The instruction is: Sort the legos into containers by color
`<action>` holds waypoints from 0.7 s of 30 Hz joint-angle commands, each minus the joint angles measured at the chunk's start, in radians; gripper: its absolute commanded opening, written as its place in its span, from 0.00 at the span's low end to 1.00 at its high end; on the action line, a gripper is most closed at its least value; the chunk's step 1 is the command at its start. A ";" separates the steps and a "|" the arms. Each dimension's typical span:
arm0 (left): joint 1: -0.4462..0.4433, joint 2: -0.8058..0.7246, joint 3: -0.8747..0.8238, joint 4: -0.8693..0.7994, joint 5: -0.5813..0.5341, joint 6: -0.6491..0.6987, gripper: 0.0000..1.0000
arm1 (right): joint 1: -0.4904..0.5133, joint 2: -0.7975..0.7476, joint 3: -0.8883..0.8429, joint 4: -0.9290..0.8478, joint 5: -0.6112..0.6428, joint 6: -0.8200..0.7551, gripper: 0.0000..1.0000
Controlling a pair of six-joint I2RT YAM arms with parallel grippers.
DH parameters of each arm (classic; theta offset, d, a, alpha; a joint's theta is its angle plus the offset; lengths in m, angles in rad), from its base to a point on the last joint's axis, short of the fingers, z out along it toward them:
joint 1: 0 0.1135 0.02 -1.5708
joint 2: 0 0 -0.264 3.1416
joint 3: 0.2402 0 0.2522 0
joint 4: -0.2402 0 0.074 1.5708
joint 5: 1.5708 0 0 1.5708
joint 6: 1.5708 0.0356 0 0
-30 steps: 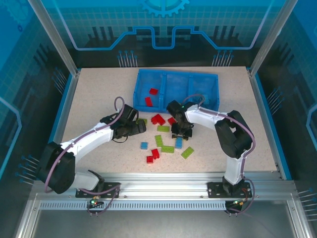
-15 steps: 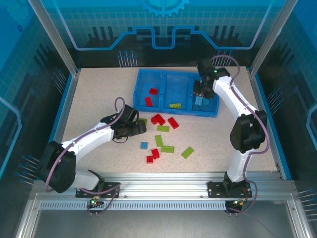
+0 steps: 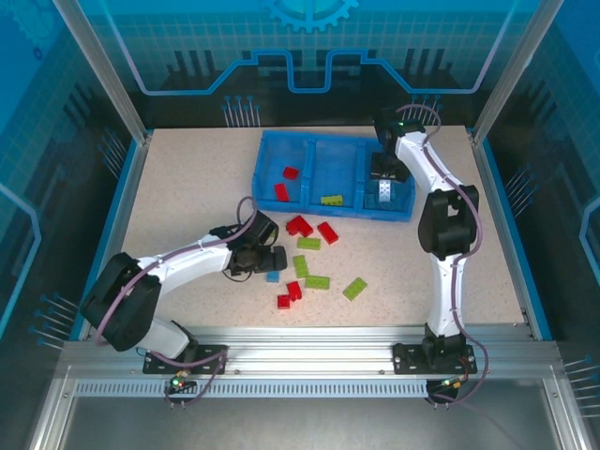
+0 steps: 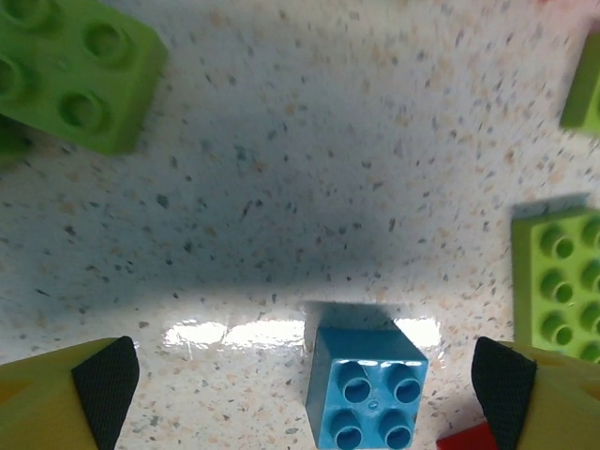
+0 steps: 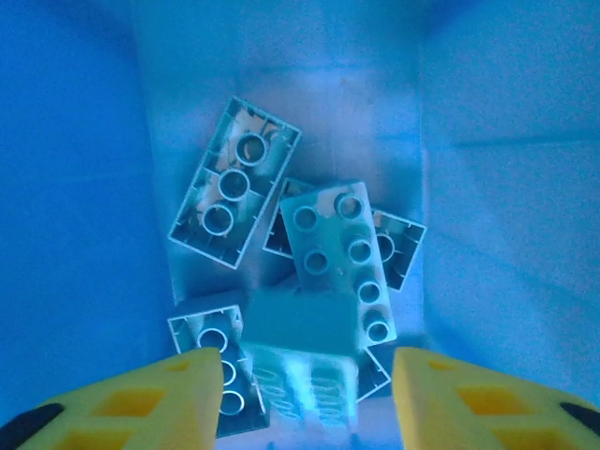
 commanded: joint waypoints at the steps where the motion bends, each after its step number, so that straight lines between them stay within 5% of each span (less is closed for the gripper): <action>1: -0.020 0.040 0.029 -0.045 0.023 -0.010 0.93 | -0.017 0.009 0.038 -0.052 -0.008 -0.011 0.66; 6: -0.046 0.083 0.048 -0.032 0.033 -0.025 0.89 | -0.018 -0.080 -0.029 -0.014 -0.075 0.008 0.84; 21: -0.055 0.194 0.073 0.004 0.040 -0.052 0.66 | -0.083 -0.445 -0.362 0.131 -0.201 0.041 0.87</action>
